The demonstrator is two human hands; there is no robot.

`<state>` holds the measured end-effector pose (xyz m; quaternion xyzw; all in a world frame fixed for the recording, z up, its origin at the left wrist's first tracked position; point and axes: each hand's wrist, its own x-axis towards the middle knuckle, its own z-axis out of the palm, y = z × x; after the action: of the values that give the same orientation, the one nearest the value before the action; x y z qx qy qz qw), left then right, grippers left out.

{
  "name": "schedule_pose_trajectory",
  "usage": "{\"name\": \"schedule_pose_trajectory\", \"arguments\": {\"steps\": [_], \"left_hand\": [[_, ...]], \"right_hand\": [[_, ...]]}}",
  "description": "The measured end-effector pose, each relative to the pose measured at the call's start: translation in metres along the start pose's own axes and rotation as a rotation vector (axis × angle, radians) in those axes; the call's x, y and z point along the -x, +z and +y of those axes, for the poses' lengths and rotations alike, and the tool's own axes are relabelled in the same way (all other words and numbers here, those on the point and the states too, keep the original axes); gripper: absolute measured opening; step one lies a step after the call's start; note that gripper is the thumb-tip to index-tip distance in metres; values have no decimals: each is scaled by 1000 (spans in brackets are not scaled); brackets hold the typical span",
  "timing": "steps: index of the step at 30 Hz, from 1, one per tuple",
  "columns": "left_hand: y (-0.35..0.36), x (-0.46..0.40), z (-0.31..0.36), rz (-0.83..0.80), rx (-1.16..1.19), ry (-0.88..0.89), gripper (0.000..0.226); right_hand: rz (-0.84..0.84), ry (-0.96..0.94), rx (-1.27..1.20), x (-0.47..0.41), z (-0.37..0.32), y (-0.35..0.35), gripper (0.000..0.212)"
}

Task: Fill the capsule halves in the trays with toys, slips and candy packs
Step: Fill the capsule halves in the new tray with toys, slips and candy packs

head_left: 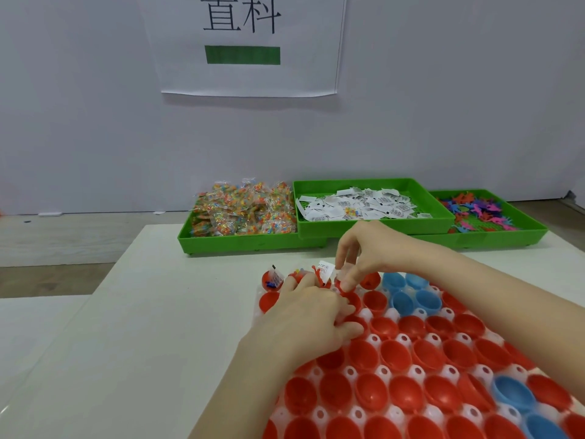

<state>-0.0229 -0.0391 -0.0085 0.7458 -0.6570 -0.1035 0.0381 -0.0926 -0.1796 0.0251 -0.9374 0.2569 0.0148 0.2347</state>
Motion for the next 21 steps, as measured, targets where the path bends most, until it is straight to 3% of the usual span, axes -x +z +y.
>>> {"name": "schedule_pose_trajectory", "arguments": {"steps": [11, 16, 21], "left_hand": [[-8, 1, -3, 211, 222, 87, 28], [-8, -1, -16, 583, 299, 16, 20], [1, -2, -25, 541, 164, -83, 26]], "right_hand": [[-3, -32, -20, 7, 9, 1, 54], [17, -38, -124, 9, 16, 0, 33], [58, -62, -129, 8, 19, 1, 26]]}}
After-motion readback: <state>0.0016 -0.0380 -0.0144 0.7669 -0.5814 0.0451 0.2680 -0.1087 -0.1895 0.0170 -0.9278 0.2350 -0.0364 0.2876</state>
